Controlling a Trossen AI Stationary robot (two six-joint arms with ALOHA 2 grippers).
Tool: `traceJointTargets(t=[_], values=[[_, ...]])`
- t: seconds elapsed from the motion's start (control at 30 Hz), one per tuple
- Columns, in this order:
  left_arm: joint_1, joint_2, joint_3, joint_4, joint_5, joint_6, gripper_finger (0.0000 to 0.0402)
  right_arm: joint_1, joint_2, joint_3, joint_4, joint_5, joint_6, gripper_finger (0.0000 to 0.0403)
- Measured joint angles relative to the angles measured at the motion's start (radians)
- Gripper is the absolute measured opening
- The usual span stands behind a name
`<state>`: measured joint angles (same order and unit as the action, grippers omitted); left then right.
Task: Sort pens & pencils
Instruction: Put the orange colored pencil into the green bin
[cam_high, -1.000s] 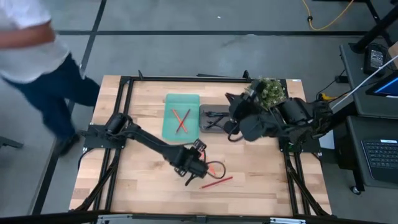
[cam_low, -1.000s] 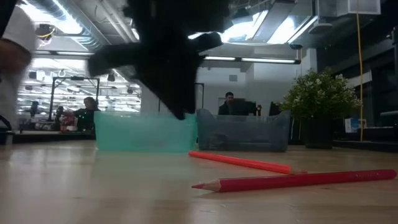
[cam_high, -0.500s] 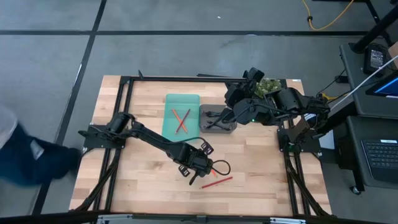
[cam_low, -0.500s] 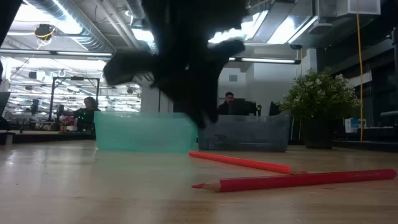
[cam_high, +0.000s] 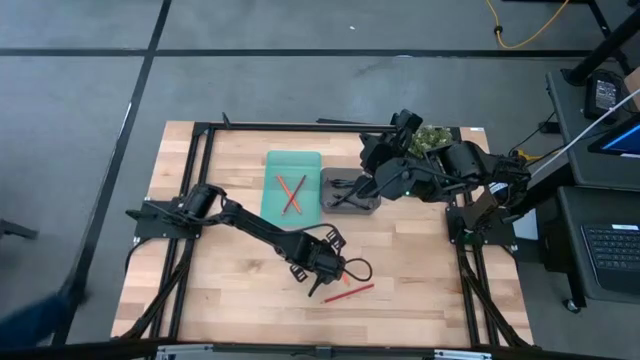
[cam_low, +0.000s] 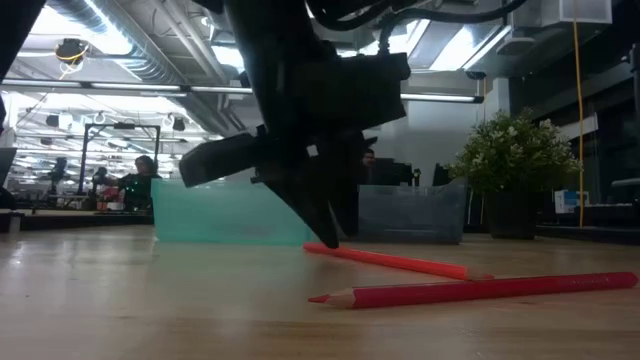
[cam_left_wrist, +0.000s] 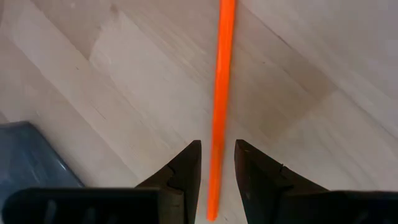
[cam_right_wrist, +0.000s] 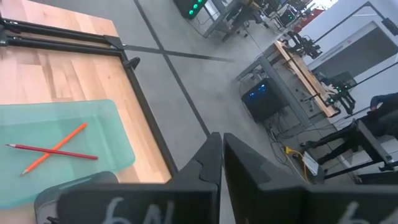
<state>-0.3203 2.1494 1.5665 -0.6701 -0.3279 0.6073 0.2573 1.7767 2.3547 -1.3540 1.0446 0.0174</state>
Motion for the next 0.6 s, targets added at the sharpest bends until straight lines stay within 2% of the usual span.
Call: traceJointTargets(t=[0.6], values=[[0.026, 0.0, 0.0, 0.032, 0.087, 0.015, 0.009, 0.0, 0.0, 0.0, 0.003, -0.02, -0.004, 0.0019]])
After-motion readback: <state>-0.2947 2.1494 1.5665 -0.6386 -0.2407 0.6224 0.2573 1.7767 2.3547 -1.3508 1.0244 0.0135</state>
